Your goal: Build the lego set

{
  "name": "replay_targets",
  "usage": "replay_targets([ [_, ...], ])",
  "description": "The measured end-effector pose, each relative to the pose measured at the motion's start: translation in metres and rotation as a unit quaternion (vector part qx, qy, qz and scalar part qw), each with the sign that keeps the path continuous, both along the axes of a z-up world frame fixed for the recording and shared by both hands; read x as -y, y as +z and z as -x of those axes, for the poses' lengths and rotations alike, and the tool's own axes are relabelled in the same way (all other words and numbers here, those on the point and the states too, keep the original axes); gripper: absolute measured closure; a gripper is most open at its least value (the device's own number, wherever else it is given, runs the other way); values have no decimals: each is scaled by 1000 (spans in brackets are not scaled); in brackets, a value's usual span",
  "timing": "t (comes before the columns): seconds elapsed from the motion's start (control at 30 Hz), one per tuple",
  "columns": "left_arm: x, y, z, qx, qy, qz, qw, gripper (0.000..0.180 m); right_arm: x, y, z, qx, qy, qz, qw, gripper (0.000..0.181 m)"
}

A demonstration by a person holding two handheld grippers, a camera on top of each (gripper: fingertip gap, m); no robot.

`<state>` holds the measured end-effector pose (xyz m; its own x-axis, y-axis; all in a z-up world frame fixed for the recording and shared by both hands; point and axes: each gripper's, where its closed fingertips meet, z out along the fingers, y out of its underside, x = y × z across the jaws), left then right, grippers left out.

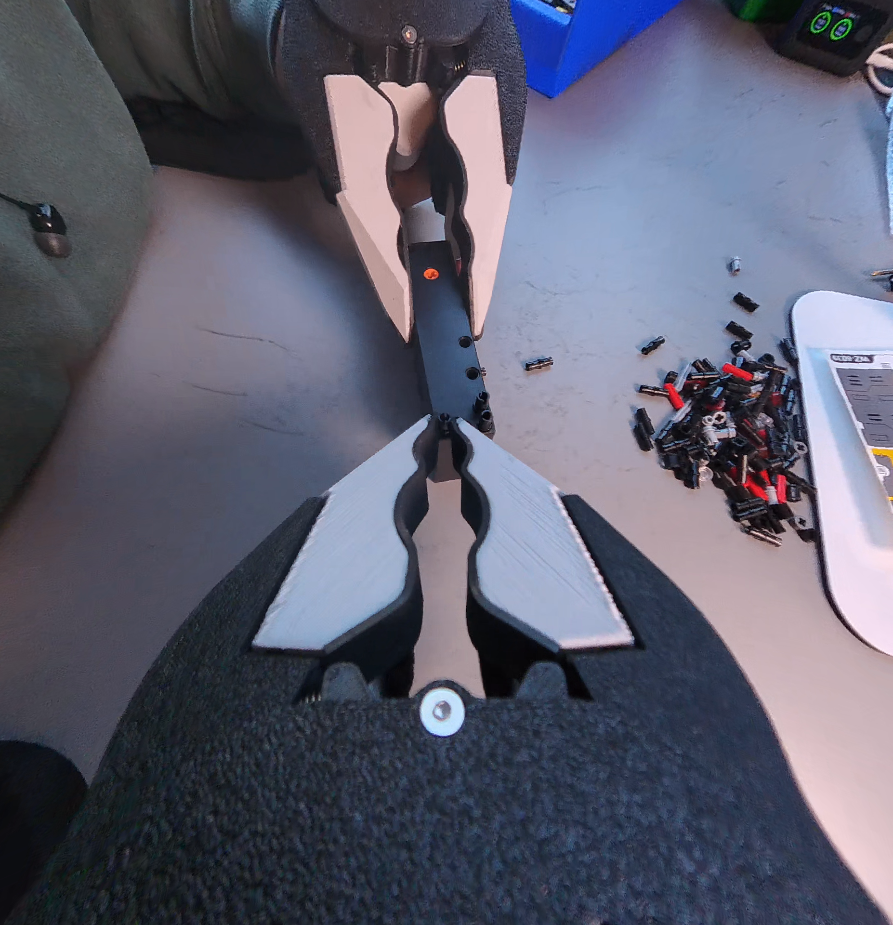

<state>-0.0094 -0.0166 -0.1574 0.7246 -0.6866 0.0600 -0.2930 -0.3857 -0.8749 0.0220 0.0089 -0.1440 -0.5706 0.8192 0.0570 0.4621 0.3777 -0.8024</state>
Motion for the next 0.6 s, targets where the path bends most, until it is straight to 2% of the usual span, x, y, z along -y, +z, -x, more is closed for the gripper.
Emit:
replay_targets([
  [0.03,0,0,0,0,0,0,1000,154,0,1,0,-3,-2,-7,1000,177],
  [0.1,0,0,0,-1,0,-1,1000,153,0,5,-1,-9,-4,-16,1000,162],
  [0.17,0,0,0,-2,0,-2,1000,153,2,17,-1,-20,-5,-3,1000,159],
  [0.3,0,0,0,-3,0,-2,1000,153,0,16,-3,2,0,-35,999,165],
  [0.4,1,0,0,-3,-1,-3,1000,153,0,11,-2,17,-5,-39,999,177],
  [0.6,1,0,0,-3,-1,-3,1000,154,-2,5,-2,51,3,-66,997,180],
])
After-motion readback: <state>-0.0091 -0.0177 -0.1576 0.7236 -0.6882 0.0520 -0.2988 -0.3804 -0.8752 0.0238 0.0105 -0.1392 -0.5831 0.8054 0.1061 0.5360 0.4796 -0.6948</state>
